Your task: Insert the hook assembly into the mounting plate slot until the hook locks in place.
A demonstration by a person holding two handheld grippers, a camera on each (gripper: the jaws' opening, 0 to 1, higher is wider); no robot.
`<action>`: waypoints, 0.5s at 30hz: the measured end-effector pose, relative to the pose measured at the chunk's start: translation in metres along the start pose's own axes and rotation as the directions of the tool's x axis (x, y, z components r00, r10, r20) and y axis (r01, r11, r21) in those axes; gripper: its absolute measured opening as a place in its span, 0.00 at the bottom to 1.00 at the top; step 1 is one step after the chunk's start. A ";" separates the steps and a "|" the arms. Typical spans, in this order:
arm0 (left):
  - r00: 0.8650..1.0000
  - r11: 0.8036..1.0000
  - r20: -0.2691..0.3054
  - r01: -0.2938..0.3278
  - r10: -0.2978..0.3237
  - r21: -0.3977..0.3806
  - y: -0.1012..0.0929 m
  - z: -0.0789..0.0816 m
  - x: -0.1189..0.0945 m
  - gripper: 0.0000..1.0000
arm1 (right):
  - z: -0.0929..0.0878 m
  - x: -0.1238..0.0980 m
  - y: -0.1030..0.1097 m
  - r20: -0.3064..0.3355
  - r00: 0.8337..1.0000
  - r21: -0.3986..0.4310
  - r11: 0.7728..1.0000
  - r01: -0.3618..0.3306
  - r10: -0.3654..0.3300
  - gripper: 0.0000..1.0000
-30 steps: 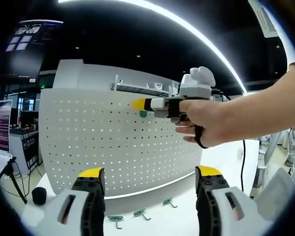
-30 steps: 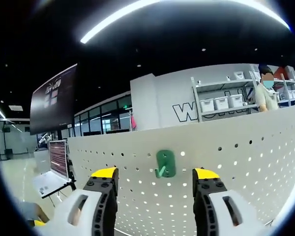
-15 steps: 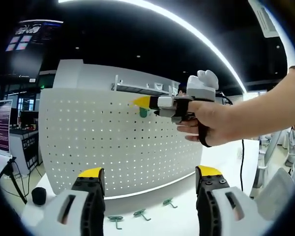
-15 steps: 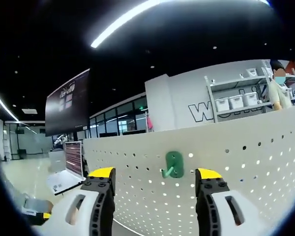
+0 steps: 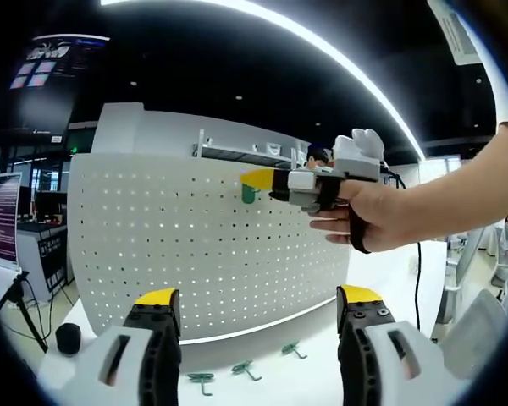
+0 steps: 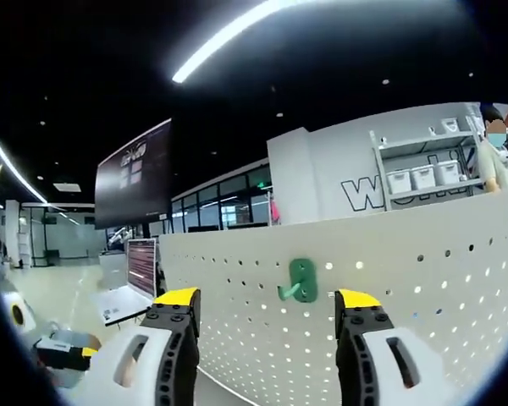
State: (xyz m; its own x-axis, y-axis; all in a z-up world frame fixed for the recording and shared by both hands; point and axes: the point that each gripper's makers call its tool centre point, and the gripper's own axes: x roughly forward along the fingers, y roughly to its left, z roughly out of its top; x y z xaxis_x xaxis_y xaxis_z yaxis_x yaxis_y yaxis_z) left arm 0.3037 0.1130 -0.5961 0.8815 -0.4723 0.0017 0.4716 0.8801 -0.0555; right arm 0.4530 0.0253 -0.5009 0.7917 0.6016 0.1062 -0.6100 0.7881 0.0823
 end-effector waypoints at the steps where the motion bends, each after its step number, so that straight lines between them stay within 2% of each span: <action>1: 1.000 1.000 0.000 0.001 -0.001 -0.001 0.000 0.000 0.000 0.77 | -0.001 -0.003 0.001 -0.006 1.000 -0.011 1.000 -0.012 0.012 0.63; 4: 1.000 1.000 0.002 0.008 -0.008 -0.004 -0.002 0.001 0.001 0.78 | -0.001 -0.012 0.010 -0.002 0.997 -0.049 0.996 -0.076 0.076 0.64; 8: 1.000 1.000 -0.001 0.016 -0.016 0.000 -0.003 0.001 0.001 0.78 | -0.007 -0.024 0.019 -0.024 0.989 -0.055 0.988 -0.146 0.145 0.64; 15: 1.000 1.000 0.002 0.026 -0.026 -0.003 -0.004 0.003 0.001 0.78 | -0.012 -0.046 0.024 -0.032 0.982 -0.093 0.978 -0.189 0.187 0.65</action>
State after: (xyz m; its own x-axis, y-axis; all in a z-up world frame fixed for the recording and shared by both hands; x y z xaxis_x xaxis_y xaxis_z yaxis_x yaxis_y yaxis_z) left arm 0.3027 0.1088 -0.5934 0.8691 -0.4945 0.0047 0.4939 0.8675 -0.0585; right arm 0.4021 0.0184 -0.5161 0.6643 0.7424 0.0875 -0.7430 0.6685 -0.0315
